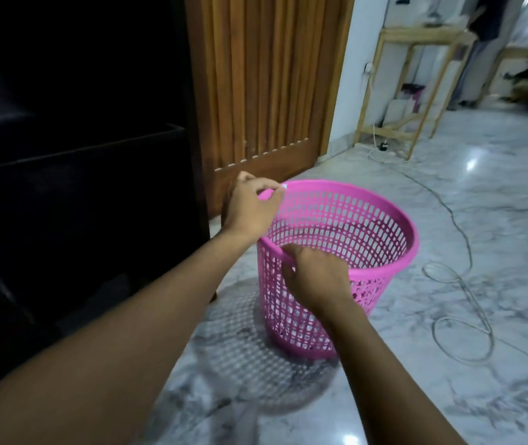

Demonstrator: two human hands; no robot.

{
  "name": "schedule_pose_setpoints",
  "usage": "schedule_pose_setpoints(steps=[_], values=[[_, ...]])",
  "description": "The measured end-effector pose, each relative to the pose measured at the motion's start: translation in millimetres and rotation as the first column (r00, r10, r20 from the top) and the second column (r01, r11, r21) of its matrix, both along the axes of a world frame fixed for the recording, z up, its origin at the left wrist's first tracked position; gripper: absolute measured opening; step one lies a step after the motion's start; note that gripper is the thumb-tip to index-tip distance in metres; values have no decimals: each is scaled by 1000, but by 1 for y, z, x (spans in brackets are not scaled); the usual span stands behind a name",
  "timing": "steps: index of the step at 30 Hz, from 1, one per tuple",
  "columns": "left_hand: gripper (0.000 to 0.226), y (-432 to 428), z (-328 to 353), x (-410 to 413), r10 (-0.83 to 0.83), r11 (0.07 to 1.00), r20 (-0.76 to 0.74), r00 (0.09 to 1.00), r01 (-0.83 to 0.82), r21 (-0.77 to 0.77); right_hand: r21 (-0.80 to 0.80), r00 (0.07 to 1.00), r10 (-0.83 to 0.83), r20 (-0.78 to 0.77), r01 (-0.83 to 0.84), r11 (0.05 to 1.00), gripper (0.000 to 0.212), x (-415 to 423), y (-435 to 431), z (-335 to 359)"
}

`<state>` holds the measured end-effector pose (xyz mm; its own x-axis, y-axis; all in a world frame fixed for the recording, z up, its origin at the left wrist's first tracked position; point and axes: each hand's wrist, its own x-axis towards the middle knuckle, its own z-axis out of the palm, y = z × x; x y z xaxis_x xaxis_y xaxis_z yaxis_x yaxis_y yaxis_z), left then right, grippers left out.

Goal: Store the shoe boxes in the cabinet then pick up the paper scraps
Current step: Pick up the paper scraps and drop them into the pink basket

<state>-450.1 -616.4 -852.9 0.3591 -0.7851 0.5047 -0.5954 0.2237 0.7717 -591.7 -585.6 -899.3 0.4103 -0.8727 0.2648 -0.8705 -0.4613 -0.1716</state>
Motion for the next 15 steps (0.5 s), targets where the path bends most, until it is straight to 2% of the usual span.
schedule_pose_setpoints(steps=[2,4,5,7,9,11,13,15], values=[[18,-16,5,-6,-19,980,165,986,-14,198,28,1000,19,8,-20,999,22,-6,2,2],[28,-25,2,-9,-60,905,301,952,-76,419,65,999,49,16,-50,997,23,-13,4,5],[34,-26,-1,-10,-83,851,341,936,-112,513,101,997,62,39,-66,993,25,-17,4,6],[49,-25,-8,-8,-92,784,327,940,-134,606,156,984,37,173,-64,986,29,-29,2,10],[63,-18,-14,-7,-26,782,204,979,-107,614,47,935,-54,351,40,998,33,-46,-6,12],[59,-10,-20,-7,61,803,-21,998,-37,594,-45,891,-242,384,280,959,42,-63,-17,11],[42,-3,-23,-5,120,816,-236,964,39,576,122,820,-456,347,442,888,61,-81,-26,13],[37,5,-25,-1,166,829,-339,926,55,557,344,748,-544,380,431,834,74,-94,-32,16]])
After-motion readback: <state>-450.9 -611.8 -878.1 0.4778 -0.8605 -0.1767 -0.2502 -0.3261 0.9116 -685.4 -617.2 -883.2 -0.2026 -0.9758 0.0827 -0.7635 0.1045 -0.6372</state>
